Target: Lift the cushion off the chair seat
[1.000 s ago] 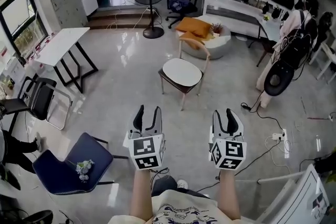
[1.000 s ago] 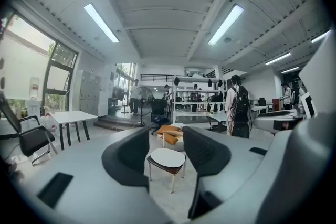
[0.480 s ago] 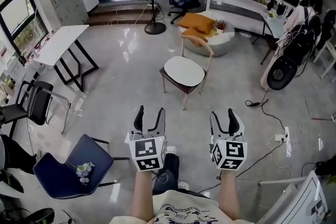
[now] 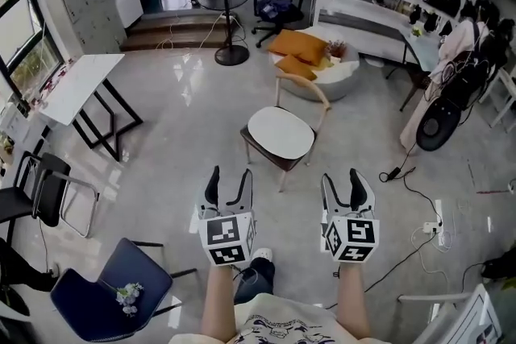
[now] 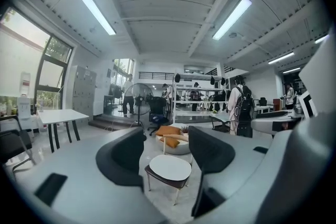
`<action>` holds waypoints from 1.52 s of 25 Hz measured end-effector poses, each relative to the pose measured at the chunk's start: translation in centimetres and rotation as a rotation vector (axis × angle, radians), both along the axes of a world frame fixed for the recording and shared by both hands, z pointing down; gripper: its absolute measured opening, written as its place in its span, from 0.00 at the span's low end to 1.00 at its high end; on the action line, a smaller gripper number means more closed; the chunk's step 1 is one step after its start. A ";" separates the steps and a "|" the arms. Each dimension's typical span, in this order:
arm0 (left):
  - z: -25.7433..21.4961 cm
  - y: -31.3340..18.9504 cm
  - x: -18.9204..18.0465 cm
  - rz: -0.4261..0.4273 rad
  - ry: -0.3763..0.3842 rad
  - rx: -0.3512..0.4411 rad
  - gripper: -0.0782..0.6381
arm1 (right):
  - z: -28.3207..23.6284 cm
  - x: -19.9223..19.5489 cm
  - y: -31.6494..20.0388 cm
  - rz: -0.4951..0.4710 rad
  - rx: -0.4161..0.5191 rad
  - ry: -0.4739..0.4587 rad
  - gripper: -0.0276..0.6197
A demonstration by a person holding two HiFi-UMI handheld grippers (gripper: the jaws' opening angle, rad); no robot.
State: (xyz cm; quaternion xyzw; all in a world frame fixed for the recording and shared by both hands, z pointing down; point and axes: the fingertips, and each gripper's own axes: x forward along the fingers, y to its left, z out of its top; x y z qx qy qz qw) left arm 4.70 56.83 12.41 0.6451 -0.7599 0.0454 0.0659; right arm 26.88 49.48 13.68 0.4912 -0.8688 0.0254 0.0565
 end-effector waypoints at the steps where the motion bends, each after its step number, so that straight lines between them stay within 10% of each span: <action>1: 0.0 -1.5 -0.7 0.007 0.000 -0.001 0.48 | -0.1 -0.8 -1.3 0.005 -0.001 -0.001 0.48; 14: 1.1 -16.2 -9.8 0.071 -0.005 -0.001 0.48 | 1.6 -9.7 -14.6 0.065 -0.012 0.008 0.49; 38: 3.9 -38.3 -15.4 0.010 0.016 -0.076 0.48 | 4.6 -14.5 -38.1 0.022 -0.086 0.048 0.50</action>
